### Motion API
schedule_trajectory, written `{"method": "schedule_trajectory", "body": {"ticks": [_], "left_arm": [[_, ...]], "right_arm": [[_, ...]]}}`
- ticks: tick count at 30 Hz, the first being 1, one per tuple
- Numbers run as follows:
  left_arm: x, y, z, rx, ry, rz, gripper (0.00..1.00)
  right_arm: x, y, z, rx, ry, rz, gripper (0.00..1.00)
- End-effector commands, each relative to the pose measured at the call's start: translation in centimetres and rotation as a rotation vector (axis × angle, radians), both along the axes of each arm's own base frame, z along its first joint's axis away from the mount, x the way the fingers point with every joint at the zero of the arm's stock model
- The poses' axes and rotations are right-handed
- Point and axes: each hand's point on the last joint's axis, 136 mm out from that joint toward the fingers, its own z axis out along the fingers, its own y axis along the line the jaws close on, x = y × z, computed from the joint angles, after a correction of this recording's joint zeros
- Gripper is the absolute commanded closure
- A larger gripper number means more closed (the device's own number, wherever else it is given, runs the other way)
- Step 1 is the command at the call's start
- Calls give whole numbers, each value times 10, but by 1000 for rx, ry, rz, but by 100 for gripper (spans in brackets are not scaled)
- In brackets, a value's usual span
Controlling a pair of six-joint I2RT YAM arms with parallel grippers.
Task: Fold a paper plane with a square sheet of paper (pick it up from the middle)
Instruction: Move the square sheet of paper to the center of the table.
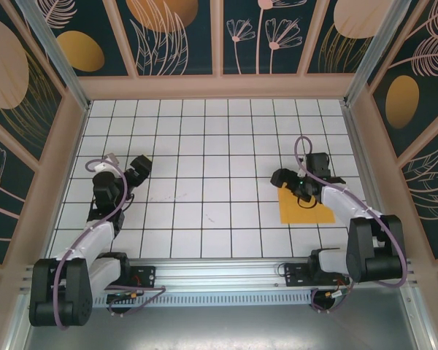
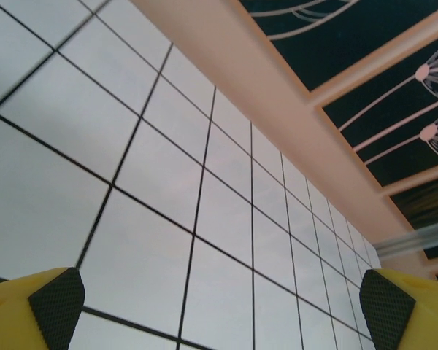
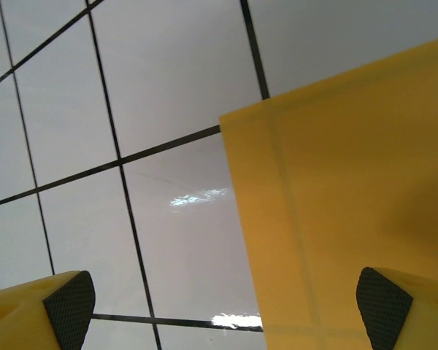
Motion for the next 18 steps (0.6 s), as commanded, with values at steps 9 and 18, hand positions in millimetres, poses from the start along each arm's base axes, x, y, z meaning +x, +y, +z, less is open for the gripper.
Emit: {"method": "schedule_trajectory", "body": {"ticks": [9,18], "left_arm": [[-11,-19,-1,35,55,-116,2],[-9,-23,-6,48,88,-142,1]], "right_arm": [[-24,20,-38,-88,148,34,5],[-20,91,-42,-48,153,178,6]]}}
